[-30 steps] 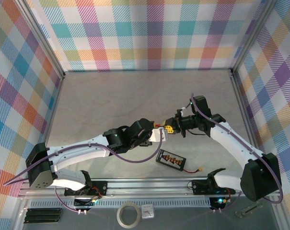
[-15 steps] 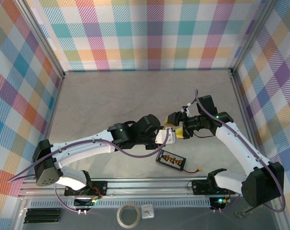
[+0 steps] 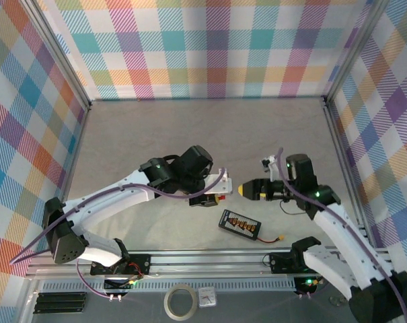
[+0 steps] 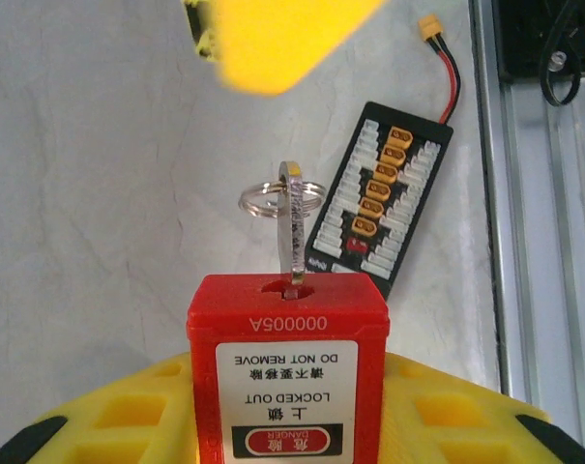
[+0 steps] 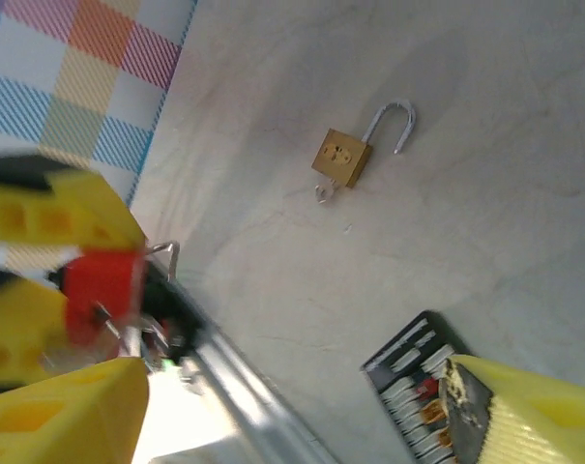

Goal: Unlock with the key

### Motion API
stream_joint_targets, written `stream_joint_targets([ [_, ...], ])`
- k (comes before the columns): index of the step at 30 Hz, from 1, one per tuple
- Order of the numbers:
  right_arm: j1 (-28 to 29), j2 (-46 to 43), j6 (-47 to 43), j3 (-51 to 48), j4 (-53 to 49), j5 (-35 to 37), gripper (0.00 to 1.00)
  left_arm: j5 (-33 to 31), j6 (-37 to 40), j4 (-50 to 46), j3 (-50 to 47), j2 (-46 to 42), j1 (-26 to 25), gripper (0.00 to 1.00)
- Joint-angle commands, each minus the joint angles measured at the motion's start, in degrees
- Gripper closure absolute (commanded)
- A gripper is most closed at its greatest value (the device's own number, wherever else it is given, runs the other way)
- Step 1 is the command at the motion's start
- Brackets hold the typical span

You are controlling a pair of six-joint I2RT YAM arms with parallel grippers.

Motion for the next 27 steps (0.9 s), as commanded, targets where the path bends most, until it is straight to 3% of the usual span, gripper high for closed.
stream_joint_targets([
  [1, 1.94, -5.04, -15.02, -1.68, 9.39, 0.52, 0.17, 4.49, 2.25, -4.72, 1.5, -2.29, 0.48, 1.0],
  [6, 5.85, -4.24, -29.14, -3.7, 13.32, -4.82, 0.18, 6.72, 2.72, -3.46, 0.91, -3.14, 0.49, 1.0],
  [9, 7.84, -3.15, -32.19, -3.61, 16.62, -5.83, 0.19, 7.17, 2.88, -4.48, 2.38, -1.78, 0.14, 1.0],
  [12, 9.77, 0.16, -37.26, -0.84, 13.01, -7.04, 0.21, 7.21, 3.38, -5.13, 3.5, -1.1, -0.3, 1.0],
  [20, 11.45, 1.71, -38.05, -0.77, 13.93, -6.65, 0.21, 5.26, 3.41, -5.68, 4.32, 2.11, -0.88, 1.0],
  [27, 11.35, -7.66, -36.41, -4.19, 14.4, 7.51, 0.12, 3.92, 3.98, -2.57, 0.9, 6.78, 1.47, 1.0],
])
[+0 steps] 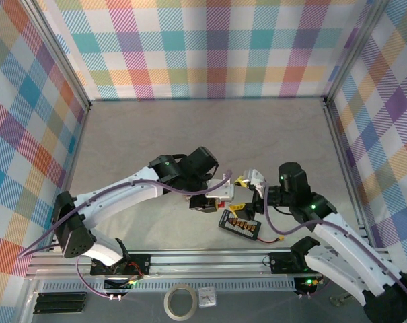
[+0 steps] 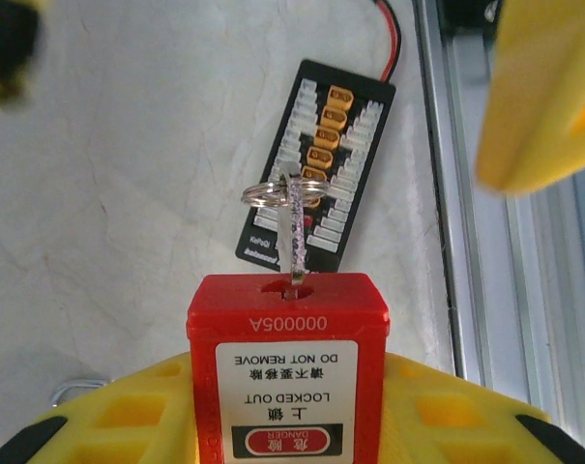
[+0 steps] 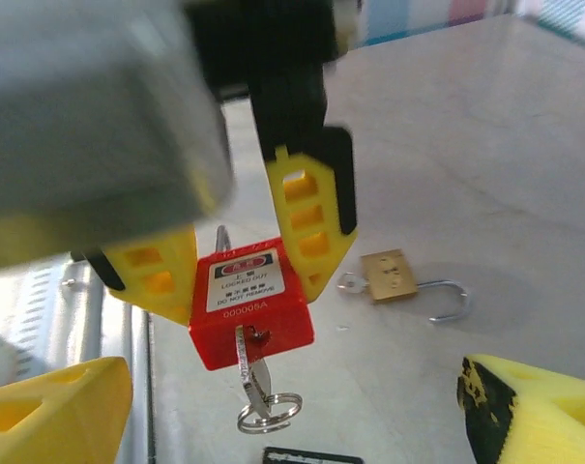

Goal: Unlock with the key

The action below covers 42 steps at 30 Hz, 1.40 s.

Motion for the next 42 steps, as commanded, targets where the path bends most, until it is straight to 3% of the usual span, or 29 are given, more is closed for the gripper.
stream_joint_targets([
  [1, 0.1, -4.25, -0.02, -0.28, 1.48, 8.19, 0.12, 0.46, 1.47, 2.59, -0.77, 2.26, 1.91, 1.0],
  [10, -0.35, -8.66, 7.09, 3.5, -6.12, 17.82, 0.1, 1.8, 7.19, -1.87, 8.91, 17.3, 4.92, 1.0],
  [17, -0.35, -11.92, 7.76, 5.85, -10.22, 20.05, 0.09, -0.5, 9.64, -4.66, 18.84, 26.48, 5.55, 1.0],
  [24, -0.35, -12.46, 9.58, 6.67, -9.67, 21.32, 0.09, -5.75, 7.4, 12.2, 19.01, 29.69, 5.75, 1.0],
  [33, -0.35, -14.97, 16.92, 4.83, -9.67, 30.7, 0.06, -8.54, 7.06, 27.1, 20.07, 34.57, 6.07, 1.0],
  [42, -3.17, -15.15, 38.26, 10.07, -20.03, 45.61, 0.01, -7.82, 5.16, 37.08, 8.42, 24.27, 6.37, 1.0],
])
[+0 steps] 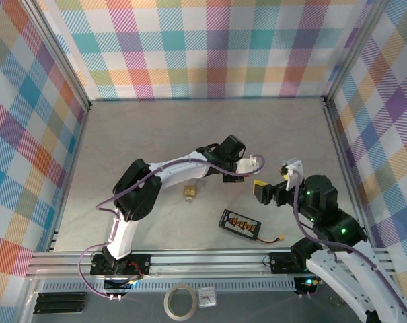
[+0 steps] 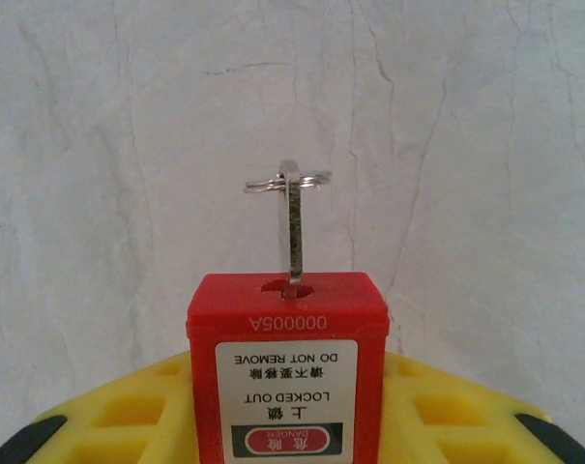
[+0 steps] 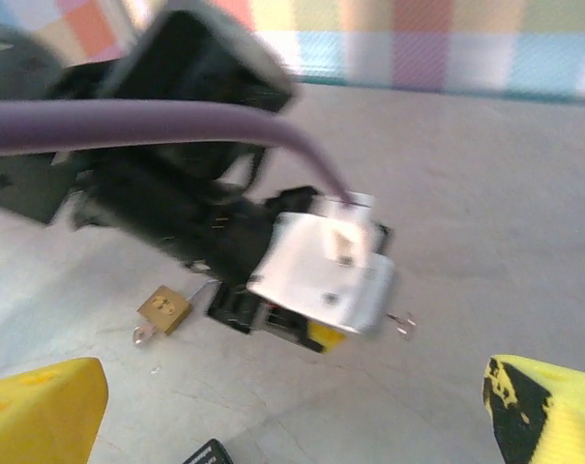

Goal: Unlock with the key

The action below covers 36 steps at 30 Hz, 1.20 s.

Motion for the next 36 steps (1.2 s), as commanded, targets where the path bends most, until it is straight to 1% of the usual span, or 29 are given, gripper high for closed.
stream_joint_targets([
  [1, -2.54, -0.28, 12.32, 4.05, -4.57, 6.15, 0.01, 0.74, -2.09, 7.91, -5.53, -8.6, 0.74, 1.0],
  [4, -7.45, 3.01, 16.68, 6.44, -5.06, -0.35, 0.01, 1.72, -3.72, 8.85, -9.12, -13.35, 0.64, 1.0],
  [5, -9.83, 5.28, 18.56, 7.71, -6.35, -2.15, 0.01, 1.84, -4.38, 9.22, -10.27, -14.94, 0.6, 1.0],
  [6, -12.65, 7.58, 20.03, 8.53, -7.08, -5.55, 0.0, 2.01, -4.98, 9.78, -11.64, -16.64, 0.63, 1.0],
  [7, -15.5, 9.66, 20.52, 8.69, -6.5, -11.15, 0.01, 2.28, -5.39, 10.19, -12.8, -18.06, 0.64, 1.0],
  [9, -21.13, 15.59, 21.27, 8.21, -2.22, -28.12, 0.06, 2.94, -5.77, 10.19, -14.81, -20.77, 0.18, 1.0],
  [10, -22.12, 18.37, 21.07, 8.12, -0.59, -33.22, 0.1, 2.82, -5.78, 9.94, -15.49, -21.68, -0.24, 1.0],
  [11, -22.24, 21.42, 20.43, 8.58, -0.18, -35.92, 0.13, 2.74, -5.83, 9.75, -16.14, -22.59, -0.64, 1.0],
  [12, -22.24, 23.63, 19.61, 8.84, 0.49, -38.43, 0.15, 2.86, -6.07, 9.65, -16.67, -23.34, -0.92, 1.0],
  [14, -22.16, 25.4, 19.27, 8.39, 3.69, -43.14, 0.13, 3.49, -6.86, 9.48, -17.51, -24.42, -1.34, 1.0],
  [19, -21.98, 28.07, 15.67, 8.59, 4.29, -48.12, 0.1, 4.18, -7.1, 8.46, -17.26, -24.75, -3.23, 1.0],
  [21, -21.38, 29.74, 13.69, 8.54, 2.56, -48.11, 0.1, 4.26, -7.22, 8.35, -16.72, -24.41, -3.84, 1.0],
  [23, -20.98, 30.88, 12.9, 7.86, 2.36, -49.66, 0.11, 4.64, -7.36, 7.84, -15.92, -24.06, -4.25, 1.0],
  [26, -20.35, 31.98, 11.14, 7.02, 0.4, -47.41, 0.12, 5.22, -7.37, 7.21, -14.93, -23.81, -4.78, 1.0],
  [30, -20.31, 32.36, 10.35, 5.52, 1.4, -48.32, 0.12, 6.29, -7.18, 5.22, -13.55, -23.61, -5.4, 1.0],
  [34, -20.54, 32.26, 7.93, 5.69, -1.91, -45.68, 0.14, 5.61, -7.1, 3.96, -13.35, -23.78, -5.35, 1.0],
  [36, -21.65, 31.03, 8.07, 5.75, -3.85, -42.9, 0.13, 5.42, -7.01, 2.96, -13.44, -23.85, -5.03, 1.0],
])
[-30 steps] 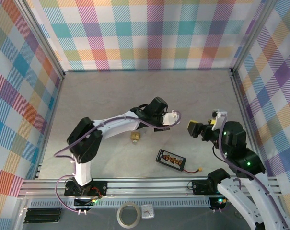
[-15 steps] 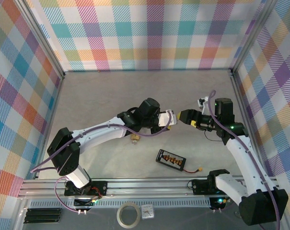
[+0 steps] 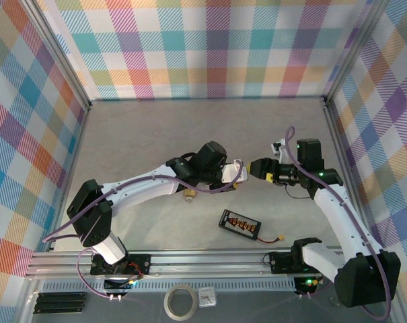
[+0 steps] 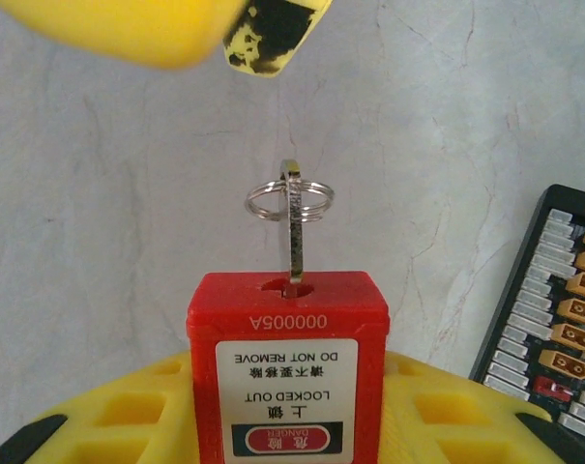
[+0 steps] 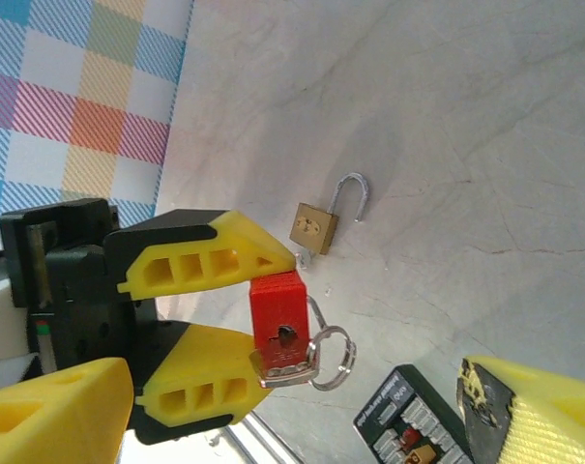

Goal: Unlock with the key

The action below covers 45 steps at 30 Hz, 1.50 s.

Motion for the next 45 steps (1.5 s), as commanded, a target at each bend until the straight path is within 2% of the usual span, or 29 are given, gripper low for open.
stream_joint_targets([
  [1, -0.98, -1.61, -2.37, -0.83, -4.33, 2.87, 0.13, 3.21, 0.02, 0.62, 2.62, -0.42, -0.89, 1.0],
  [5, -5.14, -4.42, -0.25, -1.66, -3.47, 0.46, 0.13, 4.66, -0.23, 0.62, 0.86, -1.44, -0.13, 1.0],
  [14, -4.82, -2.3, -2.36, -2.96, -1.81, -14.35, 0.14, 8.1, -1.87, 1.24, 1.42, -1.89, -0.05, 1.0],
  [17, -2.98, -1.72, -3.36, -3.13, -3.45, -12.99, 0.15, 8.69, -2.56, 1.33, 2.28, -1.52, -0.17, 1.0],
  [24, 0.65, -2.52, 0.49, -6.65, 1.41, -9.41, 0.2, 8.4, -3.73, 1.3, 3.75, -0.99, -0.91, 1.0],
  [28, 3.73, -4.98, 3.72, -8.62, 5.3, -4.21, 0.24, 8.48, -6.06, 0.56, 5.91, 0.07, -1.0, 1.0],
  [36, 4.4, -8.17, 8.22, -10.7, 10.74, 0.78, 0.4, 8.3, -7.26, 1.32, 5.89, 0.53, -1.83, 1.0],
  [45, 7.32, -8.33, 11.15, -11.62, 14.93, 3.68, 0.51, 7.85, -8.8, 3.27, 6.07, 1.22, -2.31, 1.0],
])
